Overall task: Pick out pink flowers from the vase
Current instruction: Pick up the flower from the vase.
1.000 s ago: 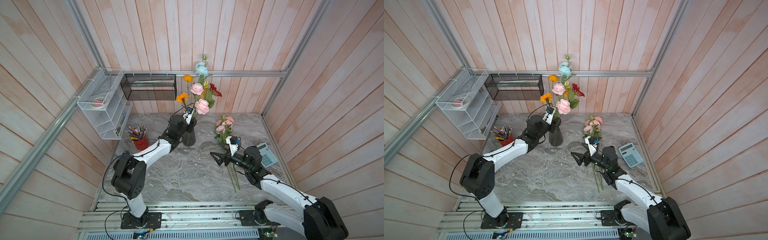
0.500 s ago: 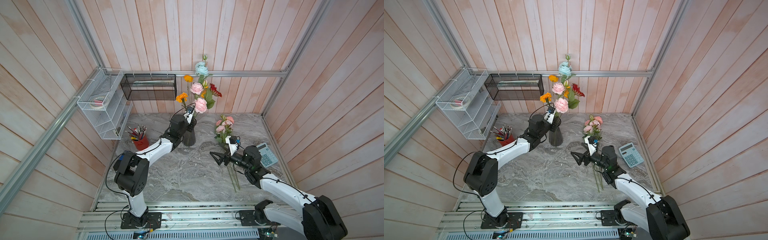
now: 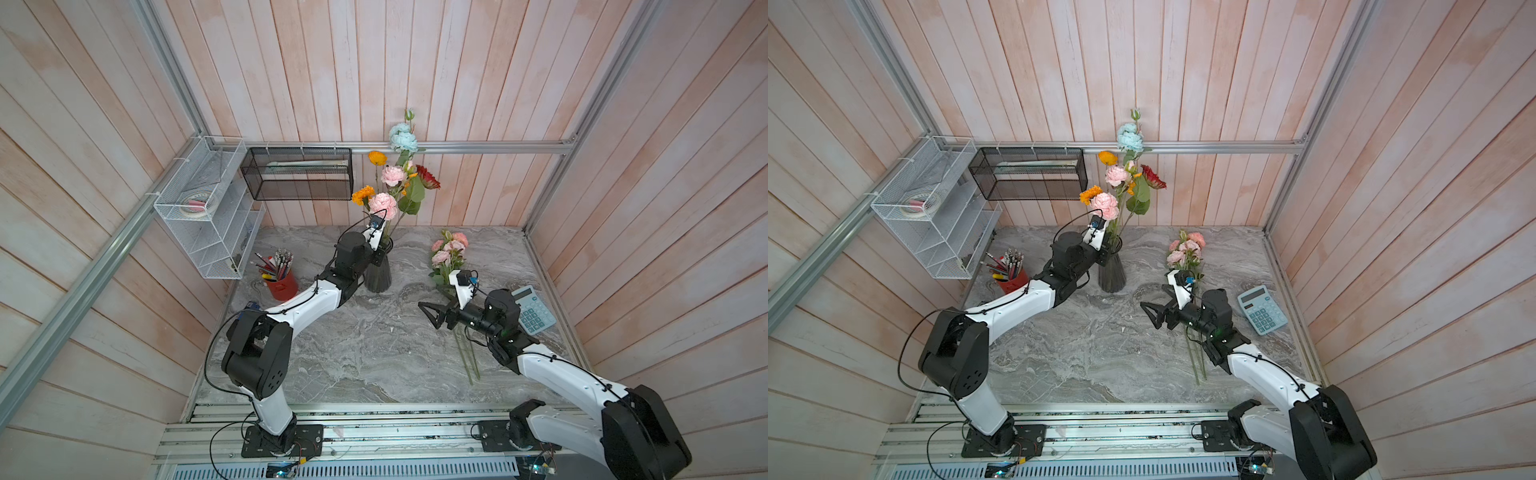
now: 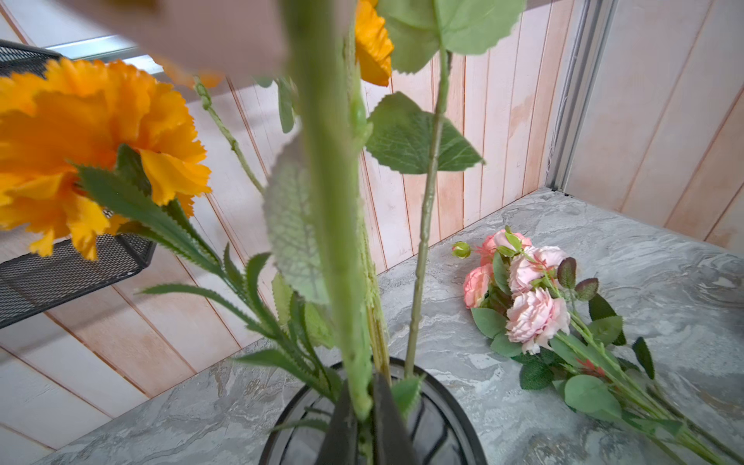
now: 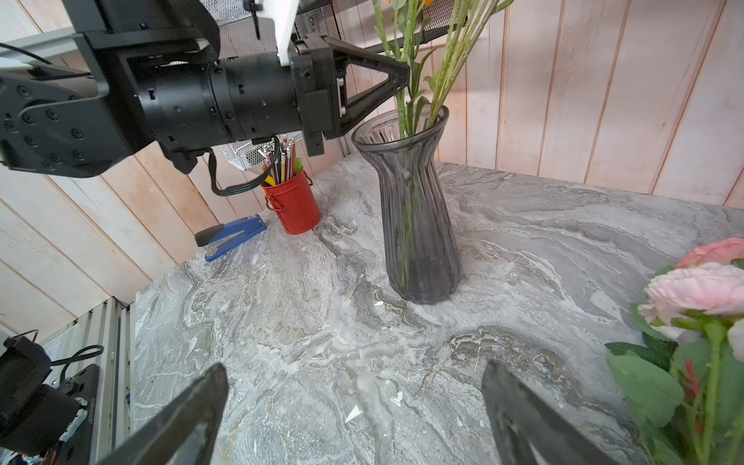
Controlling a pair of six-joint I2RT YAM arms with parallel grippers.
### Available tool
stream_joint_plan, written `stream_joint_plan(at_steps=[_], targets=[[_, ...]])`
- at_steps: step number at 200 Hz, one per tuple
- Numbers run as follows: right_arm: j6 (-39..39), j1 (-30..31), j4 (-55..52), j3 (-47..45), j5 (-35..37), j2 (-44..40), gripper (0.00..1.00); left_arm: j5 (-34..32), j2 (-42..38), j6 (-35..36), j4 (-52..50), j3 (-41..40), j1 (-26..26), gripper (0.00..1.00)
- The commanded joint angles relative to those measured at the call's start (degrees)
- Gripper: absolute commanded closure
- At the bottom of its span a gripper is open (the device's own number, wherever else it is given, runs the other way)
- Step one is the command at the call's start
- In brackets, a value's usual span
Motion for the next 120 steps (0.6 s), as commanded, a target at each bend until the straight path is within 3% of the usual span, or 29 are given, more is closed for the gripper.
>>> stream_joint_plan(at_steps=[1, 49, 120], targets=[[0.79, 0.22, -0.34, 2.67, -1.15, 0.27, 0.02, 2.35, -4.72, -0.48, 3.16, -2.05, 0.10, 0.92], [0.26, 0.52, -2.96, 5.80, -1.84, -0.21, 0.02, 7.40, -11.36, -1.99, 8.30, -5.97, 0.10, 0.99], [-3.35, 2.22, -8.59, 11.96, -2.21, -2.01, 0.02, 11.15, -14.75, -4.24, 3.79, -1.38, 0.10, 1.00]])
